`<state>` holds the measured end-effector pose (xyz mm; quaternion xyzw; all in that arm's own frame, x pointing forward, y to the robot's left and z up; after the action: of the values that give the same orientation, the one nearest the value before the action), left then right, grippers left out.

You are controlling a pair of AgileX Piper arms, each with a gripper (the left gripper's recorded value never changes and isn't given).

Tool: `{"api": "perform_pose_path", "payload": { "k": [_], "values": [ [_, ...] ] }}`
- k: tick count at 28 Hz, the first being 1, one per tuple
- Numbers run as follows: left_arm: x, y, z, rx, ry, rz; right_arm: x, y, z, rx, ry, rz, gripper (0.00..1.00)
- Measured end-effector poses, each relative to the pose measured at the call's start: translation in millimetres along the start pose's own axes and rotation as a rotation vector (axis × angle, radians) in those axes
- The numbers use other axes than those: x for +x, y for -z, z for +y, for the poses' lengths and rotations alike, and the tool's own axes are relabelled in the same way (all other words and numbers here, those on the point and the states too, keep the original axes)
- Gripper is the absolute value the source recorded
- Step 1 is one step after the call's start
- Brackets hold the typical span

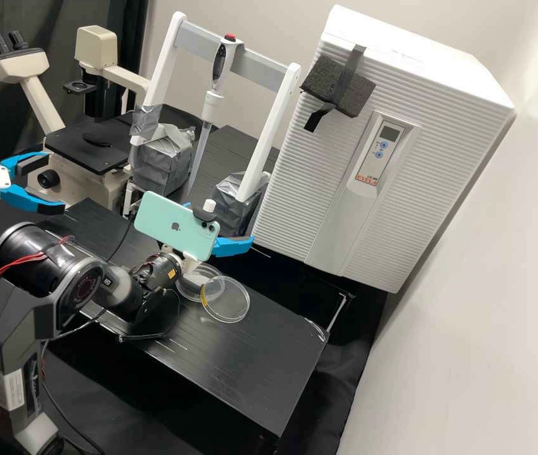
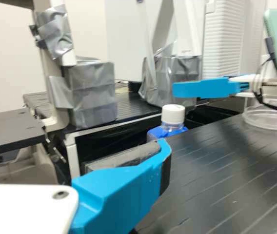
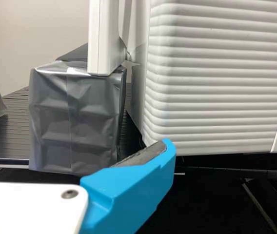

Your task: Open the bottle

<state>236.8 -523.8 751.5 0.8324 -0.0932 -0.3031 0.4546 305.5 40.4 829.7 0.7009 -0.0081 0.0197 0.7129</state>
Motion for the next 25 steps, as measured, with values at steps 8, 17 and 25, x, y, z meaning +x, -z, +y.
{"api": "perform_pose_path", "payload": {
  "k": [8,17,25],
  "values": [
    [0.2,1.9,-1.3,-0.001,0.004,0.005,0.0,0.0,0.0,0.000,0.000,0.000,1.00],
    [1.4,2.5,-4.6,-0.006,0.017,0.006,-1.9,0.2,0.2,0.000,0.000,0.000,1.00],
    [2.1,-0.4,-5.3,-0.004,0.021,-0.008,-24.1,15.9,-2.9,0.051,0.006,0.070,1.00]
  ]
}}
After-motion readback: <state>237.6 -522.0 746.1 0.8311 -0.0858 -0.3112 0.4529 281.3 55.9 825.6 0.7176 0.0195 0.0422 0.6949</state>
